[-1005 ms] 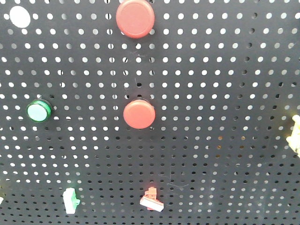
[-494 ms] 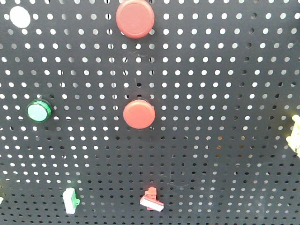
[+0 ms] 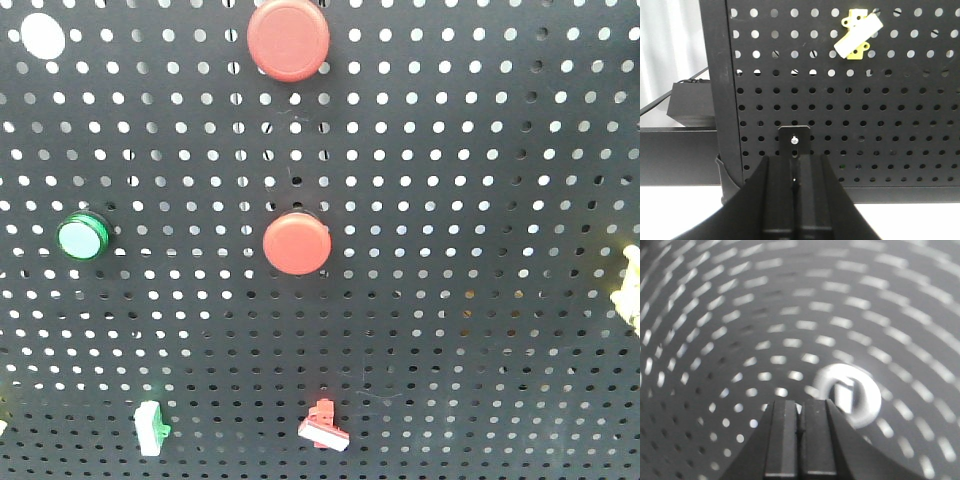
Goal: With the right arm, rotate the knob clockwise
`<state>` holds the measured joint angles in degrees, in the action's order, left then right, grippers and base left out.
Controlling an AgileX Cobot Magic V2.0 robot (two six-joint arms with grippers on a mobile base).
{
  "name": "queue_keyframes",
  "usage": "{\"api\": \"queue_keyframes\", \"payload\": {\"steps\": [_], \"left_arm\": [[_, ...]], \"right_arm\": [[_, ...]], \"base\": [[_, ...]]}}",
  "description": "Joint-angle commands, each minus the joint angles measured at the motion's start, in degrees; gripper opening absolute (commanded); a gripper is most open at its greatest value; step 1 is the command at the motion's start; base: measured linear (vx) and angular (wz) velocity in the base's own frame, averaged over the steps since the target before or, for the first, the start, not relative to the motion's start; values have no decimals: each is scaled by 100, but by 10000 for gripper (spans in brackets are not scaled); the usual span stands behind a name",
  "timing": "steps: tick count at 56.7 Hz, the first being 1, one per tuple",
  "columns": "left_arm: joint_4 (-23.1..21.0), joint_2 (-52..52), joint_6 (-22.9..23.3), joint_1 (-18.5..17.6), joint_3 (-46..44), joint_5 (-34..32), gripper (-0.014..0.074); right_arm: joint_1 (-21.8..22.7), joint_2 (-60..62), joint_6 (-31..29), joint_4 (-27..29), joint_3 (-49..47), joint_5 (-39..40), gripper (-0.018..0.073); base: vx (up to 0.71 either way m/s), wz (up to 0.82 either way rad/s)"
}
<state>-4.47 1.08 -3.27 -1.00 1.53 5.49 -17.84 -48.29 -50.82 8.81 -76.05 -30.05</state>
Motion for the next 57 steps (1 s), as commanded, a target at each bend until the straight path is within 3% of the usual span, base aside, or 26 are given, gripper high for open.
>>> {"api": "queue_keyframes", "payload": {"steps": [1,26,48,57], "left_arm": [[-22,58,27,-37,65,-494,-6],[-22,58,27,-37,65,-494,-6],[-22,58,27,-37,65,-494,-6],[-22,58,27,-37,65,-494,-6]], "right_arm": [[-14,-14,-151,-44,-153,592,15],[-14,-110,115,-237,-153,942,256],[-14,-263,1123,-1293,-153,942,259],[-14,-281,1403,-1419,-153,942,258]], "base": [[0,0],[0,0],[0,0],[0,0]]}}
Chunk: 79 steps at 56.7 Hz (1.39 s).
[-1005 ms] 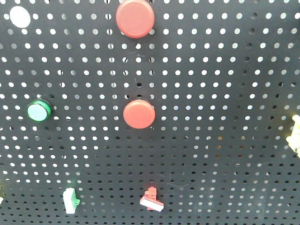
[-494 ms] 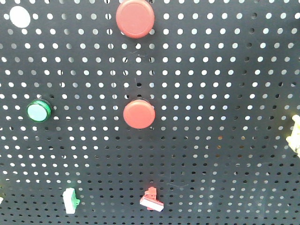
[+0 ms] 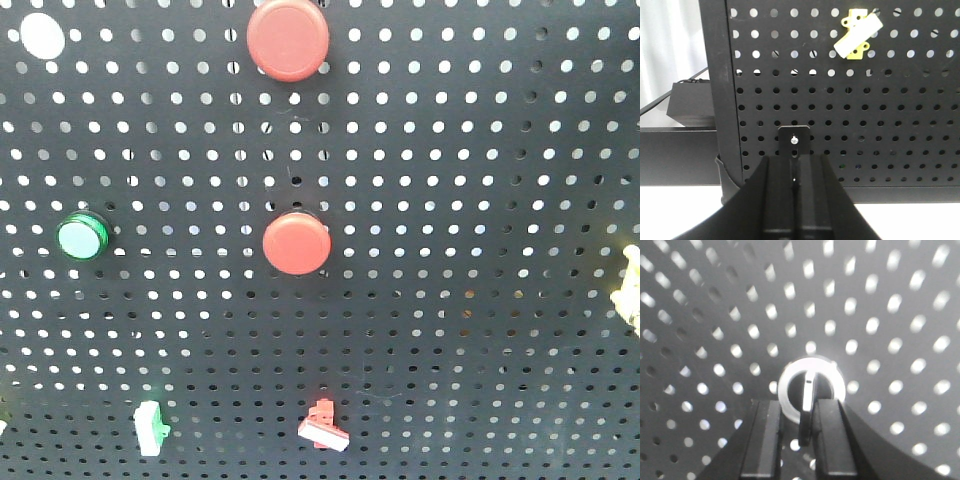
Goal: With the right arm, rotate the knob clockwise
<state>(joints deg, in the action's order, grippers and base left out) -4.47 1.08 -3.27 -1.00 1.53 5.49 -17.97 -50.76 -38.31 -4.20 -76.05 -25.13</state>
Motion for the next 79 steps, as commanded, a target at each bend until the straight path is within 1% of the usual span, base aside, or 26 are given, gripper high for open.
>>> {"api": "queue_keyframes", "payload": {"steps": [1,5,9,14,19,20,25,34,38,41,48,55,61,65,70,71,75,79], "left_arm": [[-22,58,27,-37,65,-494,-6],[-22,58,27,-37,65,-494,-6],[-22,58,27,-37,65,-494,-6],[-22,58,27,-37,65,-494,-6],[-22,58,27,-37,65,-494,-6],[-22,58,27,-37,65,-494,-6],[-22,58,27,-37,65,-494,-6],[-22,58,27,-37,65,-494,-6],[-22,58,27,-37,65,-494,-6],[-22,58,27,-37,65,-494,-6],[-22,58,27,-37,65,-494,-6],[-22,58,27,-37,65,-494,-6],[-22,58,27,-37,65,-494,-6],[-22,58,27,-37,65,-494,-6],[-22,58,27,-37,65,-494,-6],[-22,58,27,-37,65,-494,-6],[-22,58,27,-37,65,-494,-6],[-22,58,27,-37,65,-494,-6]], "right_arm": [[0,-47,152,-118,-153,450,256],[0,-54,152,-118,-153,450,236],[0,-99,193,-118,-153,450,191],[0,-121,366,-97,-153,448,102],[0,-165,821,-84,-153,448,6],[0,-165,984,-60,-153,448,-17],[0,-196,1729,30,-153,455,-15],[0,-196,3287,599,-153,476,-9],[0,-196,4065,939,-153,492,-9],[0,-196,4539,1210,-194,484,-9],[0,-196,5548,1952,-228,637,-9],[0,-196,6389,2715,-228,838,-9],[0,-196,6703,3022,-228,1014,-9],[0,-196,6730,3024,-228,1082,-9],[0,-196,6722,2896,-228,1089,-9],[0,-145,6717,2803,-228,974,-9],[0,-66,6701,2758,-228,768,-9],[0,52,6600,2620,-228,379,-9]], "base": [[0,0],[0,0],[0,0],[0,0],[0,0],[0,0],[0,0],[0,0],[0,0],[0,0],[0,0],[0,0],[0,0],[0,0],[0,0],[0,0],[0,0],[0,0]]}}
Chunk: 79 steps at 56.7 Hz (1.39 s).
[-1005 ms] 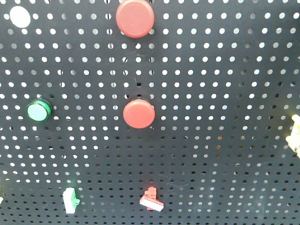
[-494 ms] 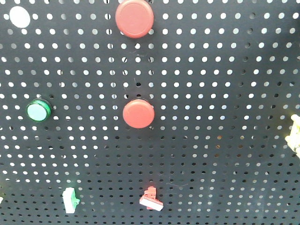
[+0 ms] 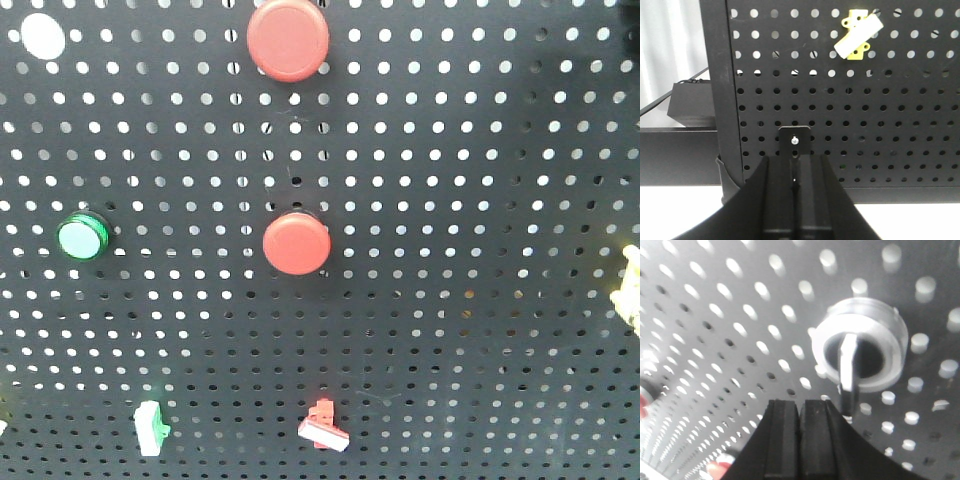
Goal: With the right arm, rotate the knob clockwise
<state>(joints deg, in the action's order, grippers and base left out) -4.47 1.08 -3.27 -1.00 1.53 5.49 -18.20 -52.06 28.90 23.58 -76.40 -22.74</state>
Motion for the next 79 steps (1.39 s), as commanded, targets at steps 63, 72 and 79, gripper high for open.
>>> {"api": "queue_keyframes", "payload": {"steps": [63,72,79], "left_arm": [[-22,58,27,-37,65,-494,-6],[-22,58,27,-37,65,-494,-6],[-22,58,27,-37,65,-494,-6]], "right_arm": [[22,3959,-1354,-5610,4980,553,-8],[22,3959,-1354,-5596,5119,429,-8],[22,3959,-1354,-5571,5119,397,-8]], "base": [[0,0],[0,0],[0,0]]}}
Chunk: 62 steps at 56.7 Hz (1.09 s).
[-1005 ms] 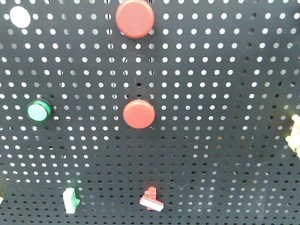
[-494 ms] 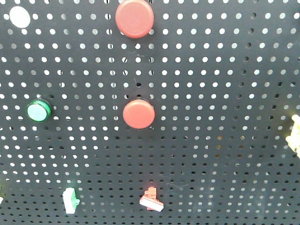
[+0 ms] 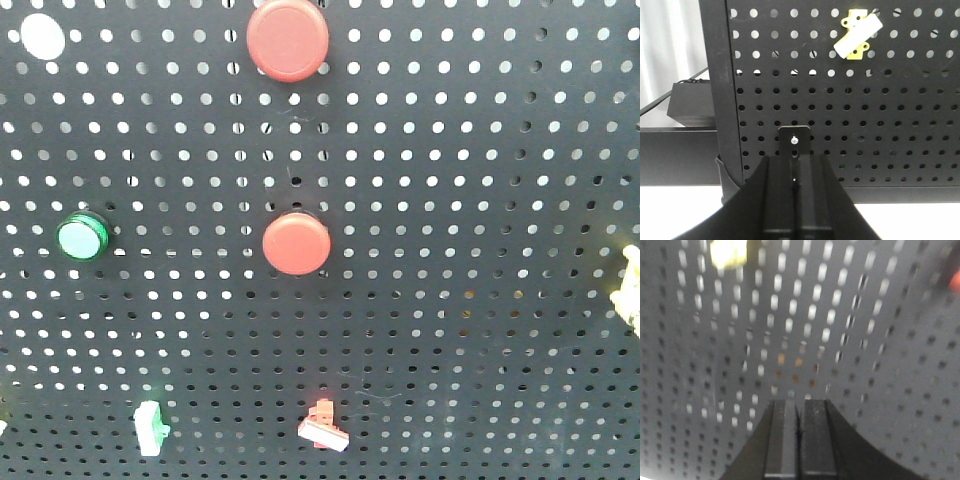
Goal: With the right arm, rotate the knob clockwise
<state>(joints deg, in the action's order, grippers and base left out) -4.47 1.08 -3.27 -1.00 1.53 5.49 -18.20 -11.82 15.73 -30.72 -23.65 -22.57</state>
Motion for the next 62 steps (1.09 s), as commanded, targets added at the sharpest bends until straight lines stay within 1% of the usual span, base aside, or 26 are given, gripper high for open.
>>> {"api": "queue_keyframes", "payload": {"steps": [1,4,6,8,9,13,15,18,22,25,28,31,35,37,42,45,48,52,62], "left_arm": [[-22,58,27,-37,65,-494,-6],[-22,58,27,-37,65,-494,-6],[-22,58,27,-37,65,-494,-6],[-22,58,27,-37,65,-494,-6],[-22,58,27,-37,65,-494,-6],[-22,58,27,-37,65,-494,-6],[-22,58,27,-37,65,-494,-6],[-22,58,27,-37,65,-494,-6],[-22,58,27,-37,65,-494,-6],[-22,58,27,-37,65,-494,-6],[-22,58,27,-37,65,-494,-6],[-22,58,27,-37,65,-494,-6],[-22,58,27,-37,65,-494,-6],[-22,58,27,-37,65,-494,-6],[-22,58,27,-37,65,-494,-6],[-22,58,27,-37,65,-494,-6],[-22,58,27,-37,65,-494,-6],[-22,58,27,-37,65,-494,-6],[-22,58,27,-37,65,-494,-6]], "right_arm": [[22,-64,-37,-136,-157,380,-8],[22,-64,-29,-51,-157,433,-8],[22,-64,22,260,-157,484,-8],[22,-64,62,793,-157,518,-8],[22,-64,67,1172,-157,518,-8],[22,-64,-30,2255,-95,527,-8],[22,-45,-117,2658,12,584,-8],[22,-6,-254,2942,255,731,-8],[73,184,-401,2981,678,1014,-8],[198,437,-487,2957,1095,1301,-8],[456,696,-575,2975,1441,1547,-8],[803,980,-643,2999,1777,1774,-8],[1251,1266,-760,3072,2119,1866,-8],[1380,1322,-774,3072,2278,1898,-8],[1367,1305,-829,3026,2594,1924,-8],[1375,1310,-894,3037,2570,1558,-8],[1375,1310,-1024,3037,2575,1475,-8],[1375,1310,-1089,3030,2575,1465,-8],[1375,1310,-1027,3038,2575,1473,-8]], "base": [[0,0],[0,0],[0,0],[0,0],[0,0],[0,0],[0,0],[0,0],[0,0],[0,0],[0,0],[0,0],[0,0],[0,0],[0,0],[0,0],[0,0],[0,0],[0,0]]}}
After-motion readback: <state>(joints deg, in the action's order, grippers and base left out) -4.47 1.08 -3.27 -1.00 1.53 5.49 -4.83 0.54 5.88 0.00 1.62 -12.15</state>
